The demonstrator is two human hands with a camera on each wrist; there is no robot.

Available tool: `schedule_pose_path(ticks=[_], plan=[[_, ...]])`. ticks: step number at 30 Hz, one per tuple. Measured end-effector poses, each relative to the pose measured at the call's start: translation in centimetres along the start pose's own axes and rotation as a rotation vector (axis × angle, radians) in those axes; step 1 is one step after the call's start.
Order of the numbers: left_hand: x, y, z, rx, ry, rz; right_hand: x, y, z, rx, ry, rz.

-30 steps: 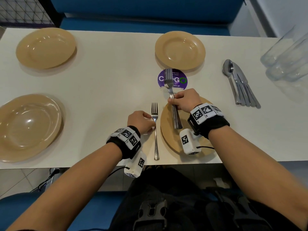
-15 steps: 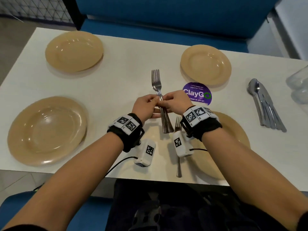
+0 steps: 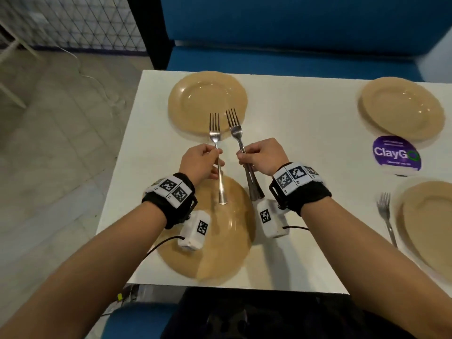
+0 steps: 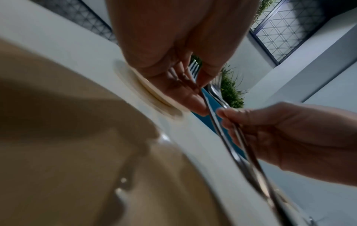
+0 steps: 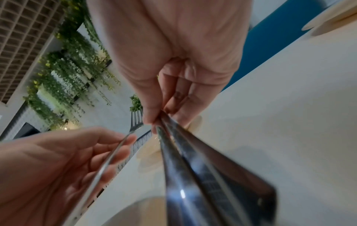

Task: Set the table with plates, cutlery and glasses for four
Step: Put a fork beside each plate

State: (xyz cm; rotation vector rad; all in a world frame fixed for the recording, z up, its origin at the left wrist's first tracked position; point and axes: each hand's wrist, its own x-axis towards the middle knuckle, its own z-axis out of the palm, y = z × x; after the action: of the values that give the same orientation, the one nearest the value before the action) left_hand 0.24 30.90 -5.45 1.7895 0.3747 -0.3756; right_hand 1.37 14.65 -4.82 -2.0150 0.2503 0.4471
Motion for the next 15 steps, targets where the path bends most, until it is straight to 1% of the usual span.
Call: schedule_pose_path(ticks=[4, 8, 12, 15], plan=[[-0.1, -2.3, -6.7, 0.072, 0.042, -0.007, 0.1, -1.6, 3.7, -0.008, 0.024, 0.029], [-0.4, -4.6, -11.9, 0.126, 0.103, -0.039, 0.2, -3.0, 6.2, -0.008, 0.037, 0.025], [-1.2, -7.2, -14.7, 0.244, 0.136, -0.062, 0.2, -3.7, 8.5, -0.044, 0.027, 0.013], [-1.8, -8.8, -15.4, 0.282, 0.116, -0.097, 0.0, -4.0, 9.7, -0.064, 0.016, 0.013]])
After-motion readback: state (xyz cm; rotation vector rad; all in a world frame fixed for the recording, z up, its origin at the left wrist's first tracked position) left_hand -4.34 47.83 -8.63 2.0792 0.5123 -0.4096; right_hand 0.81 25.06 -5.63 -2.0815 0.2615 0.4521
